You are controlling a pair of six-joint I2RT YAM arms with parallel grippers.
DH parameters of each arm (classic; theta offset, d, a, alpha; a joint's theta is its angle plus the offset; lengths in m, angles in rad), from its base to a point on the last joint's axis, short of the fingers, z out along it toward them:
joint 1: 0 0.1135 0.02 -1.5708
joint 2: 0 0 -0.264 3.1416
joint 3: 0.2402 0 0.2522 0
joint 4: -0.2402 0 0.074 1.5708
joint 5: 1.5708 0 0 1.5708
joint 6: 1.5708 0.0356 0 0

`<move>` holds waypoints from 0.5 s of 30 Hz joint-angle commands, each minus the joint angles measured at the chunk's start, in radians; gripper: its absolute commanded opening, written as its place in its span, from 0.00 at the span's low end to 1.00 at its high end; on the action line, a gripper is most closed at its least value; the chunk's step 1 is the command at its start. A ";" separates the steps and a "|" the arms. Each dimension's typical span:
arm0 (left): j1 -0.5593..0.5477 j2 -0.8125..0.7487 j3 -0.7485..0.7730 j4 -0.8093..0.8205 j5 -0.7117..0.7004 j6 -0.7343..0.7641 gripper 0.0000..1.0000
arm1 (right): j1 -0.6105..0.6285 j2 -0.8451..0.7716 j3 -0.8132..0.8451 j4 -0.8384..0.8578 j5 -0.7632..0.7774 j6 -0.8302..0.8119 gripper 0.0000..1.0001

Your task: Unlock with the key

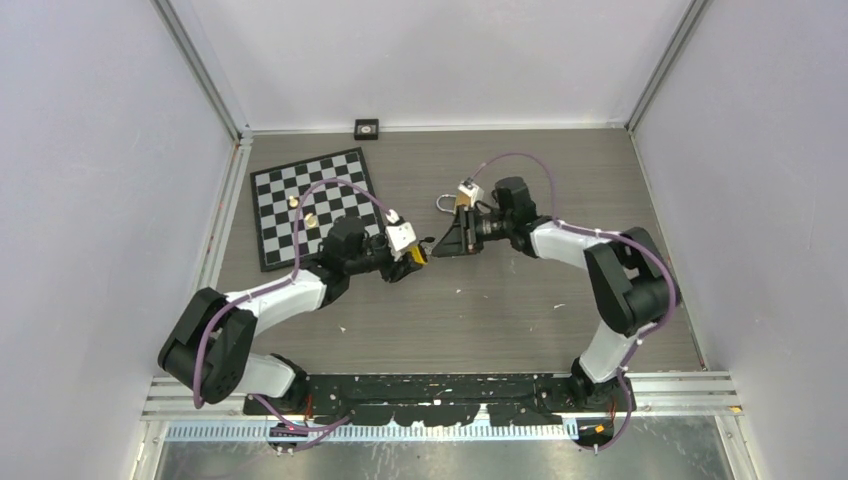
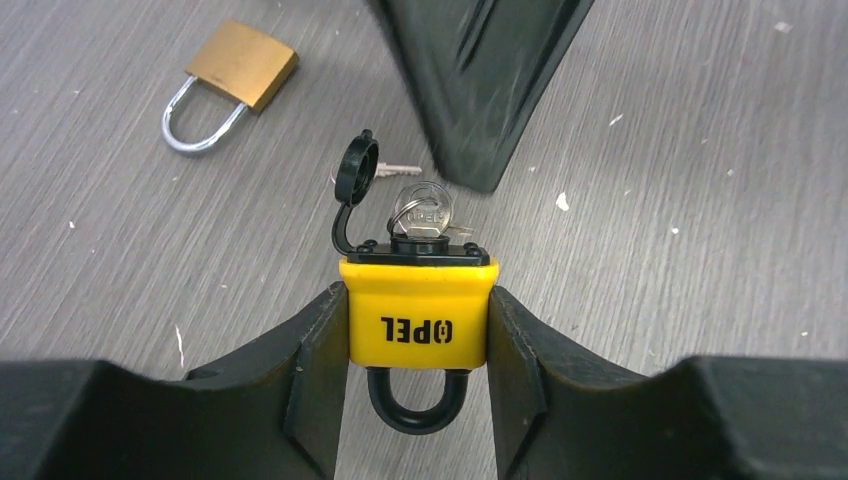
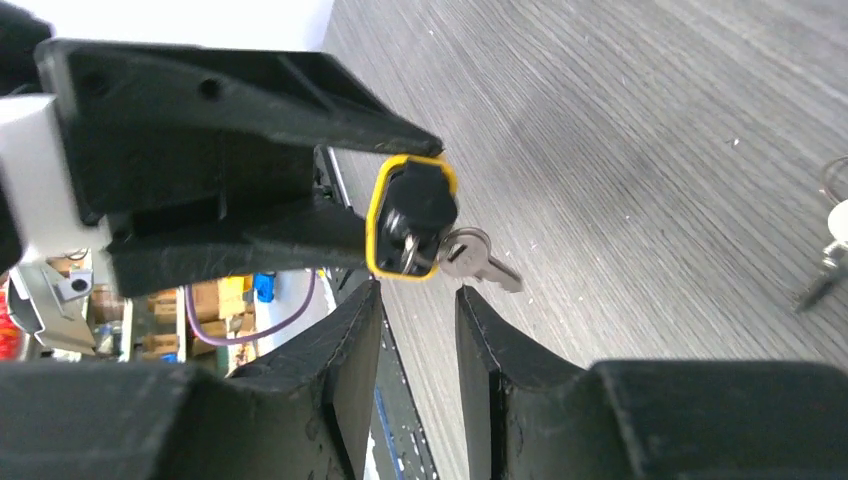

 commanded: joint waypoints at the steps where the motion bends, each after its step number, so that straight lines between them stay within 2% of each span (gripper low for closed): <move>1: 0.040 -0.019 0.089 0.064 0.195 -0.093 0.00 | -0.043 -0.209 0.105 -0.295 -0.054 -0.332 0.39; 3: 0.042 -0.012 0.112 0.028 0.247 -0.123 0.00 | -0.042 -0.277 0.156 -0.488 -0.031 -0.542 0.40; 6: 0.043 0.006 0.160 -0.051 0.323 -0.163 0.00 | -0.041 -0.369 0.200 -0.678 0.001 -0.748 0.40; 10: 0.045 0.040 0.233 -0.169 0.455 -0.194 0.00 | -0.008 -0.463 0.220 -0.804 0.014 -0.922 0.40; 15: 0.046 0.081 0.310 -0.302 0.649 -0.215 0.00 | 0.129 -0.536 0.219 -0.917 0.176 -1.123 0.40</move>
